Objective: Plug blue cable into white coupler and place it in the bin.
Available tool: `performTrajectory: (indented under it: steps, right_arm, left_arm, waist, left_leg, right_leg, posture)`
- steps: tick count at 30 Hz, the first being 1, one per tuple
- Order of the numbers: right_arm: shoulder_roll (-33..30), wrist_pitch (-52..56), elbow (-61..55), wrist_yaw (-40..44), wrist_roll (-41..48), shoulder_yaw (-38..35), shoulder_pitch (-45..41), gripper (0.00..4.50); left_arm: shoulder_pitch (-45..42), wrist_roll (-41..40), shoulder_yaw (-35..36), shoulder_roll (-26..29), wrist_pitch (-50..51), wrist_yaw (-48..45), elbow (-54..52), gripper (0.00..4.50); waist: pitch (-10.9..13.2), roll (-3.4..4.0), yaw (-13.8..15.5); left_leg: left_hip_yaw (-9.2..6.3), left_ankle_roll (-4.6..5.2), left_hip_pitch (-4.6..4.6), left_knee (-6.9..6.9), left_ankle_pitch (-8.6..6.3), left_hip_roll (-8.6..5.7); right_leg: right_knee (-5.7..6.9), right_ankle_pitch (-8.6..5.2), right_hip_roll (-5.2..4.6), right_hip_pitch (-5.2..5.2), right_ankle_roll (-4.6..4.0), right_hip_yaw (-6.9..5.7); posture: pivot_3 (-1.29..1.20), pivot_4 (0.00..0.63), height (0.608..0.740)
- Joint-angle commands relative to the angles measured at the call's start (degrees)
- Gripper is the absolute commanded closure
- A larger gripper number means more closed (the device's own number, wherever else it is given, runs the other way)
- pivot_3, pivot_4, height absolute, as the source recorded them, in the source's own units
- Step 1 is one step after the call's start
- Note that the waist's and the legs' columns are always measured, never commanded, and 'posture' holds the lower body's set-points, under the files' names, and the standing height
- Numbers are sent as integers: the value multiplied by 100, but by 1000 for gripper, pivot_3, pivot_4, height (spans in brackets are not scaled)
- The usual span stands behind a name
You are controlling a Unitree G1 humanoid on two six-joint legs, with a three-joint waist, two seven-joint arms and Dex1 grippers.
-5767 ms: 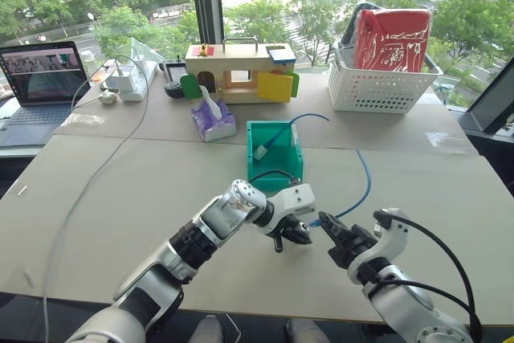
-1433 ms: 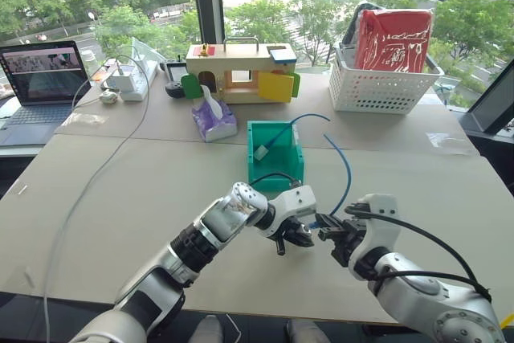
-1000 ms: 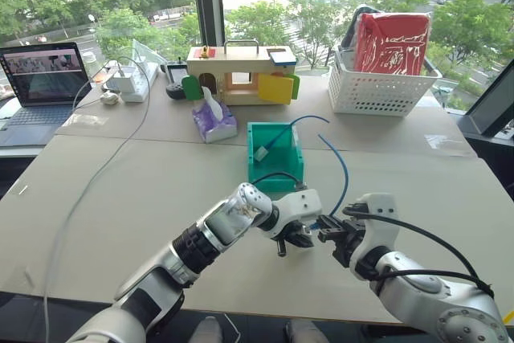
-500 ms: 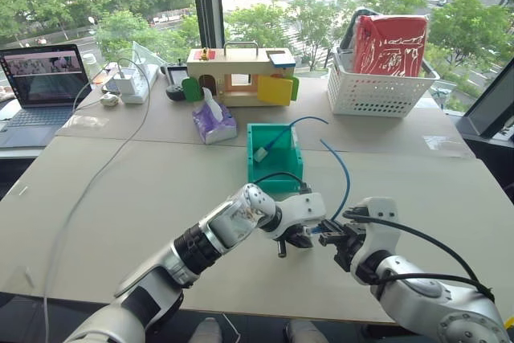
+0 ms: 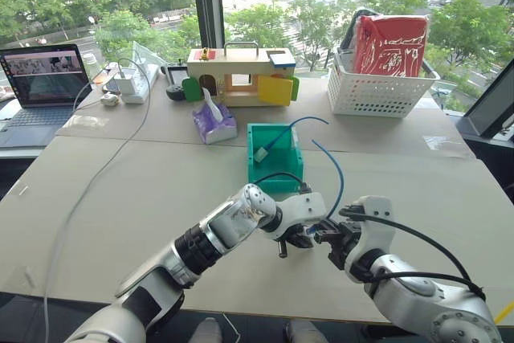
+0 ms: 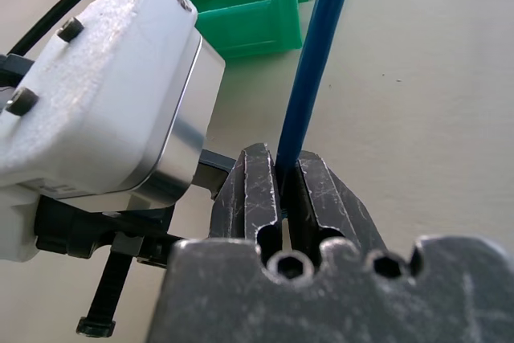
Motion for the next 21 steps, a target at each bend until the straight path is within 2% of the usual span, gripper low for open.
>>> performTrajectory:
  steps: [1,8,21]
  right_arm:
    - [146,-85,-38,121,427,194,46,4500]
    - [357,-272,206,277,926,328,376,4500]
    - [-196,130,757,996,673,563,368,4500]
  left_arm:
    - [100,43,-165,-34,137,59,111,3799]
    - [182,-31,-131,-26,264,65,-6,3799]
    - [399,-124,61,56,617,222,-327,3799]
  waist:
    - [0,0,-1]
    - [-6,-1,-19]
    - [-55,-5,-84]
  left_leg:
    - [0,0,0,0,0,0]
    - [0,0,3,-2,0,2]
    - [0,6,12,-9,-3,6]
  right_leg:
    - [0,0,0,0,0,0]
    - [0,0,2,1,0,0]
    - [0,-4,5,4,-6,0]
  posture:
    - [0,150,740]
    - [0,150,740]
    - [0,150,740]
